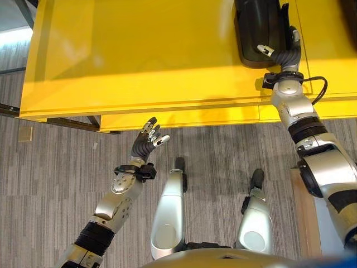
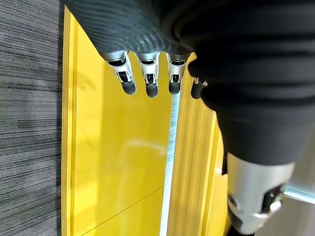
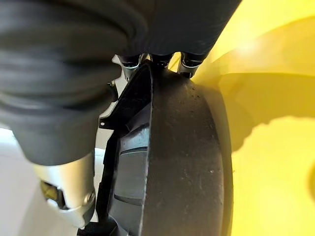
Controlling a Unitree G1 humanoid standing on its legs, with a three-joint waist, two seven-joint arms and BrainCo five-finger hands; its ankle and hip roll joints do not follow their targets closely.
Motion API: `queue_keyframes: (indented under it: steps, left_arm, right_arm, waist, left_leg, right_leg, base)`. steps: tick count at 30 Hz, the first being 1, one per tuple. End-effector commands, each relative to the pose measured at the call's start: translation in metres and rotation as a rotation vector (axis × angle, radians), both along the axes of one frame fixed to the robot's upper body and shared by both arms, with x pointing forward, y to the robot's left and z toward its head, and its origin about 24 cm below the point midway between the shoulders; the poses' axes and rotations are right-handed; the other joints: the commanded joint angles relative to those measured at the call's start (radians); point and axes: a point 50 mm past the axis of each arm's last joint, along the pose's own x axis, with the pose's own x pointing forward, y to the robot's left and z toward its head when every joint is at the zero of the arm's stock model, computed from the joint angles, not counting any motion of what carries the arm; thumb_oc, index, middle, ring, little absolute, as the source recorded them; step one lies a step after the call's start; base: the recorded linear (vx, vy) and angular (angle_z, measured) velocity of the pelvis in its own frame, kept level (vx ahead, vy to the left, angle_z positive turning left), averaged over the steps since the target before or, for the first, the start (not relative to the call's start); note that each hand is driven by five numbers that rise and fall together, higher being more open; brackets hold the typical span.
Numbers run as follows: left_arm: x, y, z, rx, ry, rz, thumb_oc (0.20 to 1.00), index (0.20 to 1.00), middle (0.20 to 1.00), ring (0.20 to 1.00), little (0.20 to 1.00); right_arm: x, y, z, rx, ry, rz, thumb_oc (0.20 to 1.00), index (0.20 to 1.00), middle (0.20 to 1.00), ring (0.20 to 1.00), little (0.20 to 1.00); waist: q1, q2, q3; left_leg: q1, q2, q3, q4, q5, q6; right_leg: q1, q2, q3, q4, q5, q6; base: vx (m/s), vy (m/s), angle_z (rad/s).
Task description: Move parts from the plastic box to the shelf.
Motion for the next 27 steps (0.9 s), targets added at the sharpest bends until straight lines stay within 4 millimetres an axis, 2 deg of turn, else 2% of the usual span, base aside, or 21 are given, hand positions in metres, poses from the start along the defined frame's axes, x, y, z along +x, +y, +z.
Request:
queue_keyframes:
  steps: [1,10,13,14,16,20,27]
  left_arm:
    - [-0.005,-0.006,0.028,-0.031,-0.141,-0.035,1.000,1.000,1.000,1.000,1.000]
    - [-0.005,-0.004,0.029,-0.035,-0.142,-0.029,1.000,1.000,1.000,1.000,1.000]
    - [-0.005,-0.003,0.030,-0.033,-0.146,-0.028,1.000,1.000,1.000,1.000,1.000]
    - [-0.005,-0.002,0.030,-0.031,-0.147,-0.025,1.000,1.000,1.000,1.000,1.000]
    - [-0.005,-0.001,0.030,-0.031,-0.150,-0.024,1.000,1.000,1.000,1.000,1.000]
    - [-0.006,0.000,0.032,-0.025,-0.160,-0.022,1.000,1.000,1.000,1.000,1.000]
    - [-0.007,0.003,0.032,-0.019,-0.157,-0.021,1.000,1.000,1.000,1.000,1.000]
  right_arm:
    - [0.001,0.005,0.023,-0.004,-0.067,0.040,1.000,1.000,1.000,1.000,1.000]
    - [0.001,0.000,0.032,-0.004,-0.088,0.014,1.000,1.000,1.000,1.000,1.000]
    - [0.000,-0.008,0.040,-0.036,-0.103,-0.023,1.000,1.000,1.000,1.000,1.000]
    - [-0.003,-0.017,0.049,-0.053,-0.126,-0.062,1.000,1.000,1.000,1.000,1.000]
    - [-0.004,-0.021,0.053,-0.067,-0.135,-0.076,1.000,1.000,1.000,1.000,1.000]
    - [-0.013,-0.038,0.074,-0.117,-0.200,-0.149,1.000,1.000,1.000,1.000,1.000]
    - [-0.023,-0.047,0.088,-0.173,-0.268,-0.190,1.000,1.000,1.000,1.000,1.000]
  waist:
    - [0.032,0.016,0.021]
    - [0.032,0.011,0.021]
    - [0.030,0.007,0.021]
    - [0.028,0.004,0.020]
    - [0.027,0.003,0.020]
    - [0.017,-0.005,0.020]
    - [0.007,-0.010,0.019]
  left_leg:
    - [0.071,-0.042,0.051,-0.145,0.048,0.058]
    - [0.070,-0.042,0.052,-0.142,0.045,0.059]
    - [0.070,-0.040,0.051,-0.142,0.045,0.059]
    - [0.072,-0.039,0.051,-0.144,0.045,0.059]
    - [0.072,-0.038,0.051,-0.144,0.045,0.058]
    - [0.073,-0.034,0.053,-0.142,0.043,0.058]
    - [0.079,-0.029,0.053,-0.146,0.045,0.057]
  right_leg:
    - [-0.012,0.012,0.003,0.232,-0.175,-0.009]
    - [-0.013,0.014,0.004,0.234,-0.176,-0.009]
    - [-0.016,0.016,0.007,0.237,-0.177,-0.009]
    - [-0.019,0.018,0.008,0.239,-0.178,-0.009]
    - [-0.020,0.019,0.010,0.240,-0.178,-0.009]
    - [-0.025,0.023,0.012,0.246,-0.181,-0.009]
    - [-0.030,0.030,0.020,0.253,-0.185,-0.010]
  base:
    - [0.00,0.000,0.00]
    - [0.00,0.000,0.00]
    - [0.00,0.000,0.00]
    - [0.00,0.000,0.00]
    - [0.00,0.000,0.00]
    - [0.00,0.000,0.00]
    - [0.00,0.000,0.00]
